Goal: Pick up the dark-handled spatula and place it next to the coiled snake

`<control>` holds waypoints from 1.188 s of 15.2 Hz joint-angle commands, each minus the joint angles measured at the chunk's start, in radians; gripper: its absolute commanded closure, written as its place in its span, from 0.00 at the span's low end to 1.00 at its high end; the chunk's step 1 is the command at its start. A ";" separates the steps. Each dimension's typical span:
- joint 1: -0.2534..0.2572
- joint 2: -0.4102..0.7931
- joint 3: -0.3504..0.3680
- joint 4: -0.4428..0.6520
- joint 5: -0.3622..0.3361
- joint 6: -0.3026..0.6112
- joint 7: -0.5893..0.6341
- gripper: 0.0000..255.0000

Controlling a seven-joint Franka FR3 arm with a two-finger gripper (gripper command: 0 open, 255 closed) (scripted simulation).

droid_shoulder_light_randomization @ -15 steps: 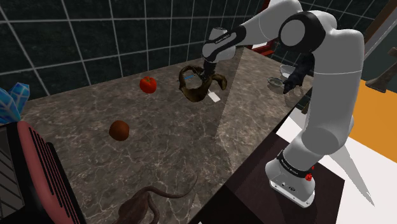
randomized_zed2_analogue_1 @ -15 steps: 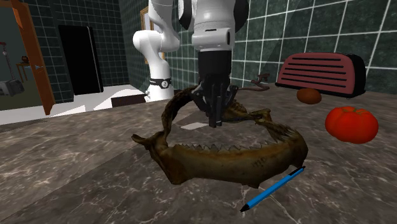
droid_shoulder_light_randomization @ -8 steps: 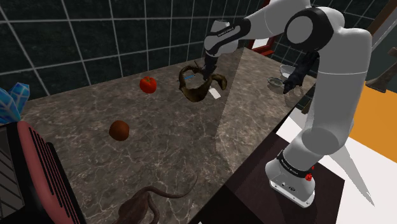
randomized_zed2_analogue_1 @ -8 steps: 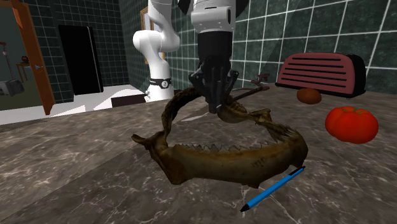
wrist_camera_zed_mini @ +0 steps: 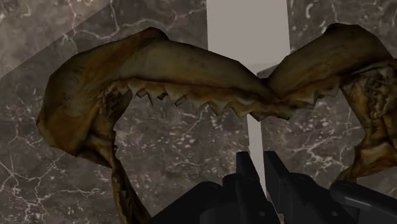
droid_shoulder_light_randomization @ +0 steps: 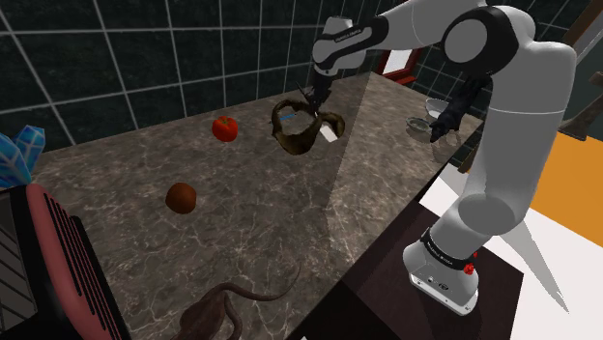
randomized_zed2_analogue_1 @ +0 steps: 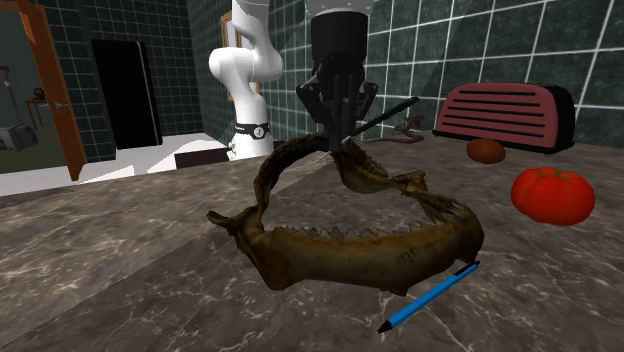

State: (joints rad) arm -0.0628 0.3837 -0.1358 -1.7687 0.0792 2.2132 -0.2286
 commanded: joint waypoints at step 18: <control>0.129 -0.350 0.056 -0.365 -0.074 0.020 0.216 1.00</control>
State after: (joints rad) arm 0.0548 0.0672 -0.0875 -2.0986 0.0106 2.2301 -0.0350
